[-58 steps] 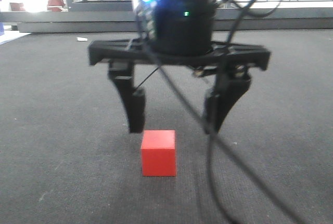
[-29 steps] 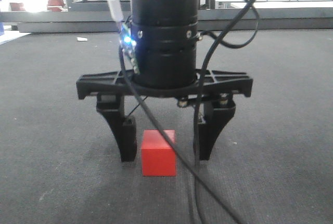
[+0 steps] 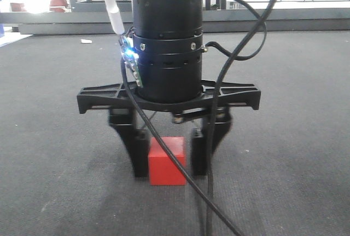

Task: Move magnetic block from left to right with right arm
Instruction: 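Lower the open right gripper around the red cube, then close the right gripper on the red cube and lift it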

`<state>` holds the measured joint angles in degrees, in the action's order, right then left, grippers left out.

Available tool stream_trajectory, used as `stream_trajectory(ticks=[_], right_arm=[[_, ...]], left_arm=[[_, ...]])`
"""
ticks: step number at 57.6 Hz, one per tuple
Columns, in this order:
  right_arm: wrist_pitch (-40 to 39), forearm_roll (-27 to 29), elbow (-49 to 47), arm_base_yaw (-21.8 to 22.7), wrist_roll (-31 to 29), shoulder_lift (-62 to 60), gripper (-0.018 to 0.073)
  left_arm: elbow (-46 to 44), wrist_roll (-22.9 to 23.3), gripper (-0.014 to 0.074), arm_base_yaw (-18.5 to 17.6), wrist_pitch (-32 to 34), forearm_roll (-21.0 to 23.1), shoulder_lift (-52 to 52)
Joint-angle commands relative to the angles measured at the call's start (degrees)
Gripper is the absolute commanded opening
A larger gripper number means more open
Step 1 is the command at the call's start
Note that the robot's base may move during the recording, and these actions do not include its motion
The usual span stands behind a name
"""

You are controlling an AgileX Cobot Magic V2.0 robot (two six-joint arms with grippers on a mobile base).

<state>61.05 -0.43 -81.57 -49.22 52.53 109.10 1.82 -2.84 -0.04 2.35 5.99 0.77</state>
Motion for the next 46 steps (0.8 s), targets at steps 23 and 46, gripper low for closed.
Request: stream_trajectory(ticks=[23,46], right_arm=[[0.56,-1.82,-1.7,0.27,-1.23,-7.28,0.0341],[-6.11,-4.92,12.72,9.14,-15.33,-22.77,0.0341]], left_arm=[[0.54,-0.14,-0.0126,-0.3,5.24,0.27,0.73],[0.54,-0.14,-0.0126,-0.3,5.24,0.27,0.73]])
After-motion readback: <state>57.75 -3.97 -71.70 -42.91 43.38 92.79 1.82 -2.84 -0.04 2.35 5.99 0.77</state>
